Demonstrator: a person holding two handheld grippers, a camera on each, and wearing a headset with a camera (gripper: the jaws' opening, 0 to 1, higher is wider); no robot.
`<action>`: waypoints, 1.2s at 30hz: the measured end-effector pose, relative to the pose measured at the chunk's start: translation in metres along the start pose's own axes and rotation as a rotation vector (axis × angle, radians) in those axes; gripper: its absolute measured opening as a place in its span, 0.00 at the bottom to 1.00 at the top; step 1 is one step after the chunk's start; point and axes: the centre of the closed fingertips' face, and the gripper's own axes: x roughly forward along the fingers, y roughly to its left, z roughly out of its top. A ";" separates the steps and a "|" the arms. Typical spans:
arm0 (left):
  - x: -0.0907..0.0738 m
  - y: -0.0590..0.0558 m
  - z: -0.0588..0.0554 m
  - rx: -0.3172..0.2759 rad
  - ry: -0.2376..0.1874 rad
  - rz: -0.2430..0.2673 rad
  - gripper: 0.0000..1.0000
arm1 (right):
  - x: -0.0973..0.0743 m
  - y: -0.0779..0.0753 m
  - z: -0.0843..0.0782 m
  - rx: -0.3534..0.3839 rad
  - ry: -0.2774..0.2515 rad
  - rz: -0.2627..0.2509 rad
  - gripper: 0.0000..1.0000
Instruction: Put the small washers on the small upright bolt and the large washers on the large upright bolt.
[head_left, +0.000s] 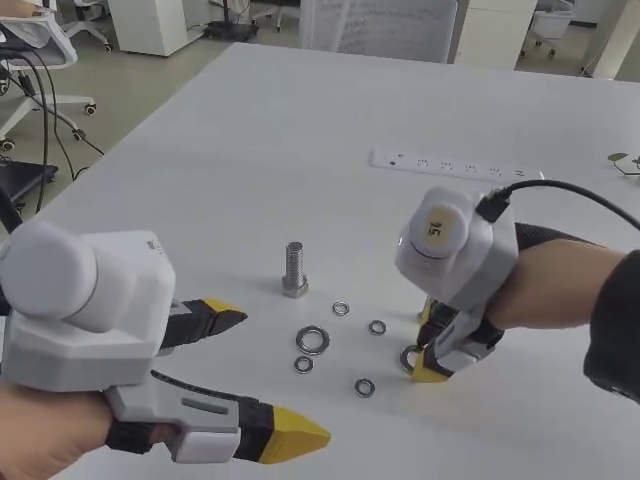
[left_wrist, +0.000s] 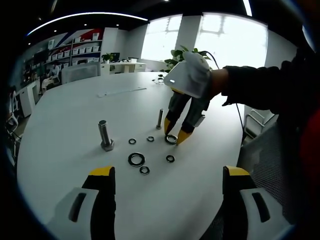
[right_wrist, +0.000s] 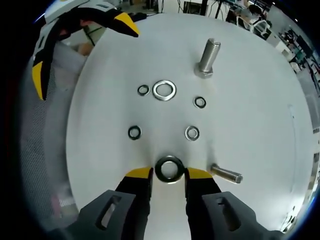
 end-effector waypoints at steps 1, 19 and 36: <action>0.000 0.000 0.000 0.001 0.001 -0.001 0.88 | 0.000 0.000 0.000 0.000 0.002 0.001 0.27; -0.001 0.000 0.002 0.004 -0.001 -0.002 0.87 | 0.000 0.000 0.001 -0.024 0.041 -0.006 0.25; 0.001 -0.002 0.000 0.012 0.004 -0.009 0.86 | -0.006 0.002 -0.003 -0.027 0.063 -0.006 0.24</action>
